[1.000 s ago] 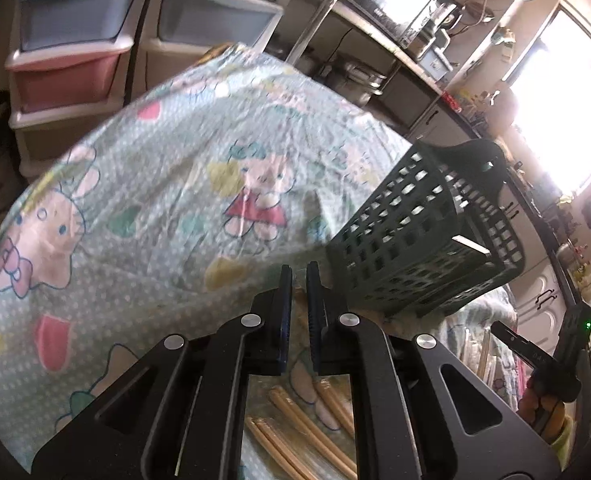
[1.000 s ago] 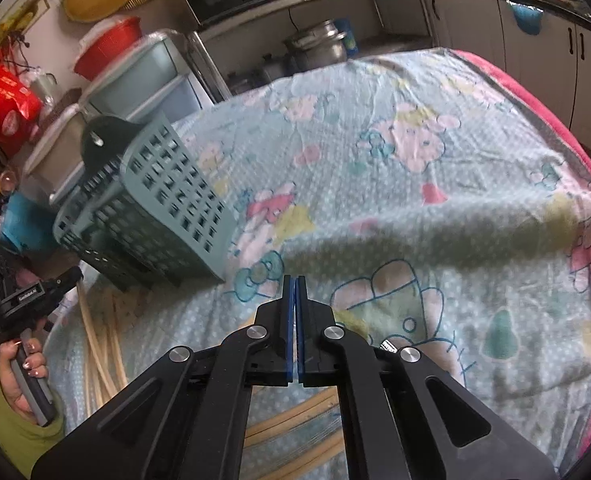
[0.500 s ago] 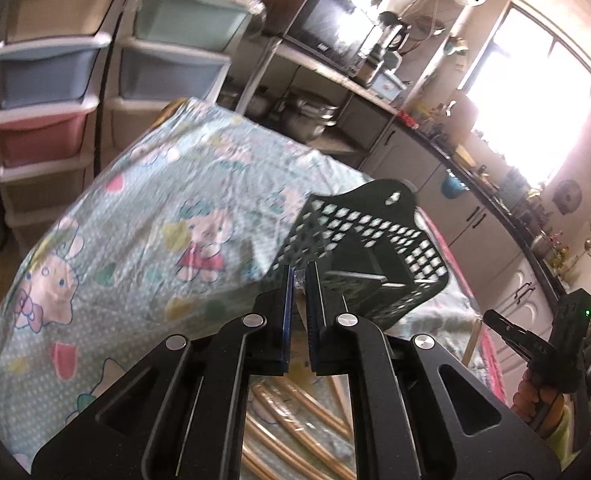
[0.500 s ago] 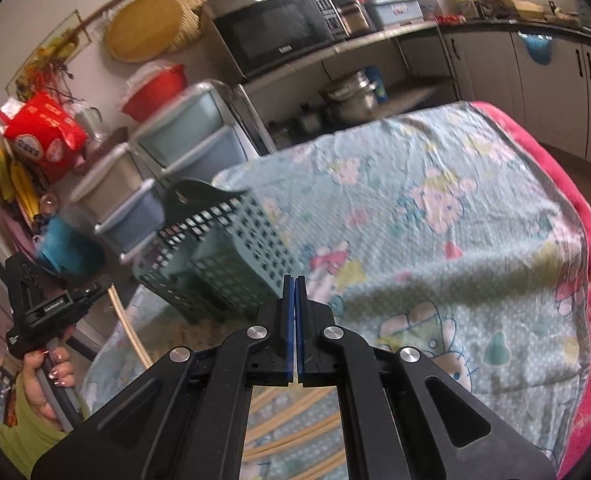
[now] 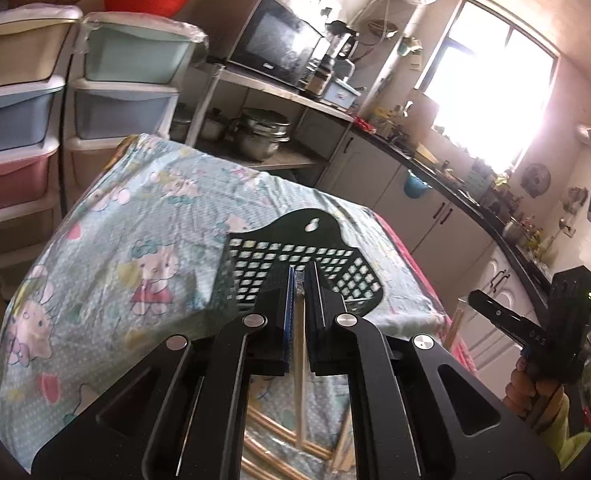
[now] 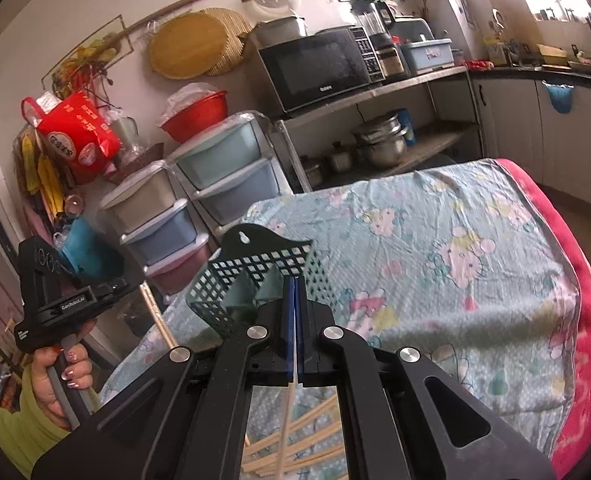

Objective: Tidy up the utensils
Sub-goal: 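Lift the chopstick with the left tool toward the caddy while the right tool carries its chopstick there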

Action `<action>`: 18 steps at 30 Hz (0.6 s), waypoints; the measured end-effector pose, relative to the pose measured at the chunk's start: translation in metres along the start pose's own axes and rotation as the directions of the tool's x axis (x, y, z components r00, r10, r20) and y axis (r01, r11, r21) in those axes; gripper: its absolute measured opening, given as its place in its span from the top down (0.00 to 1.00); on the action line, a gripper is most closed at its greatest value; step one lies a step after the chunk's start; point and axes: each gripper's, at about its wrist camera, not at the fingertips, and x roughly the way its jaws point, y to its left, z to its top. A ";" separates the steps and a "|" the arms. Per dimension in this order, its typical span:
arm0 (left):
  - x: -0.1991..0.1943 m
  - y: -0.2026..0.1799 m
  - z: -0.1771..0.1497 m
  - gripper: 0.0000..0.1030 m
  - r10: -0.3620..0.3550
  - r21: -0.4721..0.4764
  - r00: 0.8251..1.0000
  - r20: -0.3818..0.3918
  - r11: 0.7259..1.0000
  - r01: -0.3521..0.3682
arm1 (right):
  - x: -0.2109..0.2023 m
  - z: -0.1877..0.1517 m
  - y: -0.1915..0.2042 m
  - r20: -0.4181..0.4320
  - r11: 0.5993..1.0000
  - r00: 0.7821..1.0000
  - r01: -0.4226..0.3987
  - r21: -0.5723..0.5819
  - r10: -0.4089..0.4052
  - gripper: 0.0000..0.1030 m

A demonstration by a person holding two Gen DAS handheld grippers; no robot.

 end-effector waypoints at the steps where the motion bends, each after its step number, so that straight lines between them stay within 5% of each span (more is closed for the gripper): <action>1: -0.001 -0.005 0.002 0.97 -0.009 0.010 1.000 0.004 1.000 0.009 | -0.001 0.002 0.003 0.004 1.000 1.000 -0.001 -0.004 0.001 0.99; 18: -0.005 -0.043 0.025 0.97 -0.098 0.087 0.994 0.043 0.992 0.094 | -0.005 0.031 0.034 0.065 0.997 0.996 -0.051 -0.060 0.055 0.99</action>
